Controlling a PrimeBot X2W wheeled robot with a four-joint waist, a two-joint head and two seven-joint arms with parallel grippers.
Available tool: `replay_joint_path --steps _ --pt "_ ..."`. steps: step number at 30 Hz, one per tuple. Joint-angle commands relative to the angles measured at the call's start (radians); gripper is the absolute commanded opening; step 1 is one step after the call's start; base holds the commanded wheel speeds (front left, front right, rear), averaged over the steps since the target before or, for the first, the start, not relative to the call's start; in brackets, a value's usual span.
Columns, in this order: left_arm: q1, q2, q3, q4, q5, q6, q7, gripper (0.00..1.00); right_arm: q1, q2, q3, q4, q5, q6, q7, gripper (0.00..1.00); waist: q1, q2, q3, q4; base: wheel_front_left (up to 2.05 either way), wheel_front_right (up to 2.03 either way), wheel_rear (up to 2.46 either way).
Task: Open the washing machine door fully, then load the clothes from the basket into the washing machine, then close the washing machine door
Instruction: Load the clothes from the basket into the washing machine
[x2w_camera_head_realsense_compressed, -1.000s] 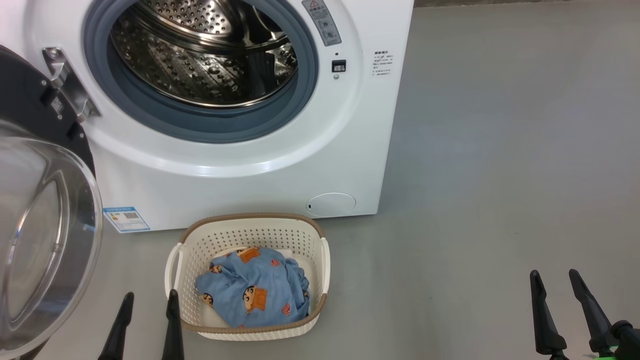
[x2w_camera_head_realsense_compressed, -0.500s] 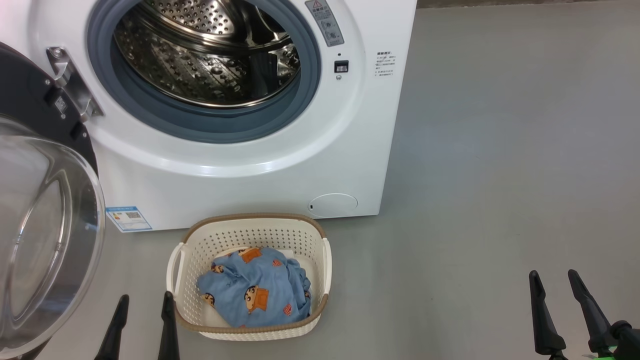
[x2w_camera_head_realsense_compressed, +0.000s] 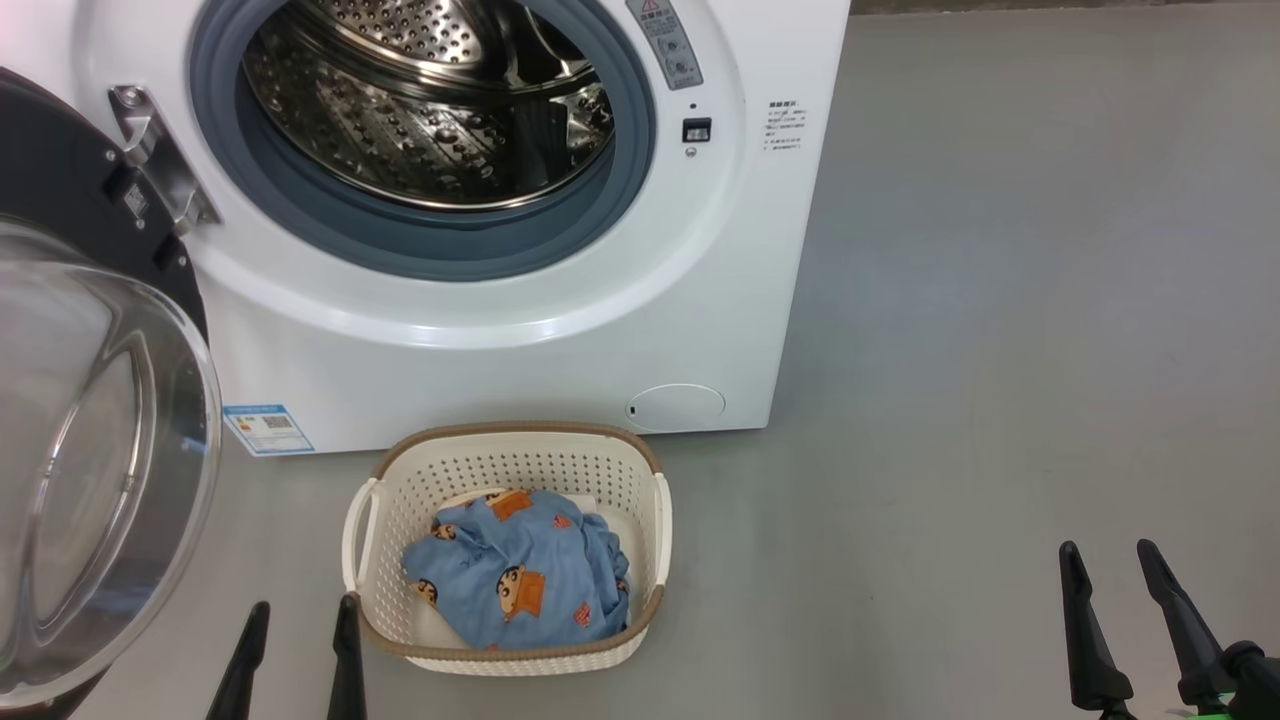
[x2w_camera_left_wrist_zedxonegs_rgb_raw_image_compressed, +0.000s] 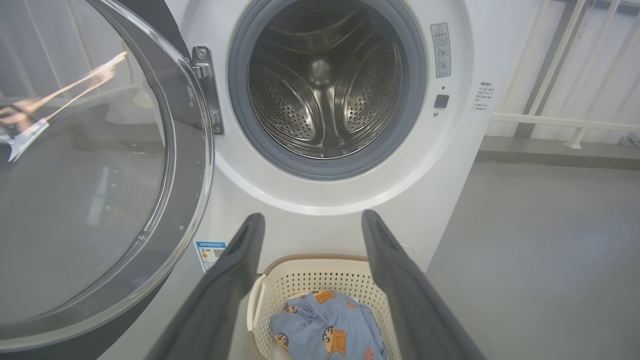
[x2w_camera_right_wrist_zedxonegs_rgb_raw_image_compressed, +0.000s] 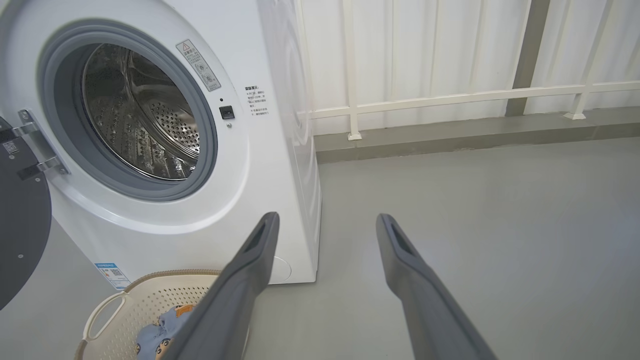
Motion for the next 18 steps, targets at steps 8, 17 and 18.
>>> replay_joint_path --steps 8,17,18 --pt "-0.013 0.002 0.032 -0.021 0.002 -0.004 -0.006 1.0 -0.003 -0.023 0.027 -0.019 -0.014 0.002 -0.012 1.0 0.0 0.0 0.002 0.005 0.0 0.0 0.0" --pt "-0.012 0.002 0.04 -0.019 0.0 0.001 -0.006 1.0 -0.007 -0.021 0.03 -0.017 -0.013 0.002 -0.012 1.0 0.0 0.0 0.003 0.001 0.0 0.0 0.0" --pt "-0.012 0.002 0.041 -0.02 0.0 0.001 -0.006 1.0 -0.007 -0.021 0.03 -0.017 -0.013 0.002 -0.012 1.0 0.0 0.0 0.004 0.0 0.0 0.0 0.0"
